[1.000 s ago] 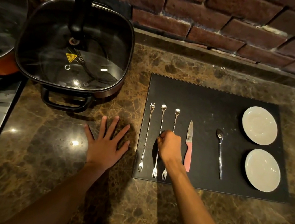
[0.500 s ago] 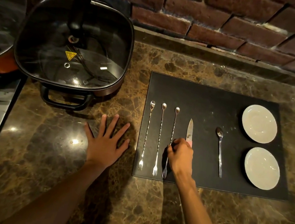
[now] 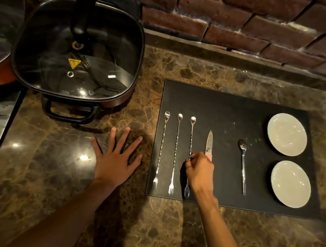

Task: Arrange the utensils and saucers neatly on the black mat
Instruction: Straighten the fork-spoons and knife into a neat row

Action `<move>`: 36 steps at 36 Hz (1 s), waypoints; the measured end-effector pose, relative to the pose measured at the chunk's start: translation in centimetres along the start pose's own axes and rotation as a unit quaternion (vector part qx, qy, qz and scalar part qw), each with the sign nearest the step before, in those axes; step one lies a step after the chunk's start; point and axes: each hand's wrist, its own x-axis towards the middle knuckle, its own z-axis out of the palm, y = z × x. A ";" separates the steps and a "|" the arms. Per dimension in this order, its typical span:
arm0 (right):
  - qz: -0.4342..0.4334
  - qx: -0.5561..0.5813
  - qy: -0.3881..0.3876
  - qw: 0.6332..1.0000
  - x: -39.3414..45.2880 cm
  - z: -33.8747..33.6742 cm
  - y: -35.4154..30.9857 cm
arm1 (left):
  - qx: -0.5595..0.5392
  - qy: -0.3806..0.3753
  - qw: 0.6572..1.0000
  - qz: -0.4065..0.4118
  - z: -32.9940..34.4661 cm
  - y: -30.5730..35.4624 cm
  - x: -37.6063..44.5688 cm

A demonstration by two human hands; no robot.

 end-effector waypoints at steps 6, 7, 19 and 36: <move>0.020 0.007 0.065 0.998 -0.5 -1.0 0.8 | 0.001 0.001 1.000 0.000 0.2 -0.1 0.1; 0.022 -0.001 0.071 0.997 -0.7 -1.3 1.2 | 0.002 0.001 1.000 0.000 0.3 -0.1 0.1; 0.078 -0.032 0.041 0.996 -2.1 -2.7 4.2 | 0.009 -0.004 1.000 0.004 -0.3 0.1 -0.1; 0.106 0.020 0.062 0.992 0.1 -4.1 5.3 | 0.027 -0.010 1.000 0.003 0.0 -0.2 0.0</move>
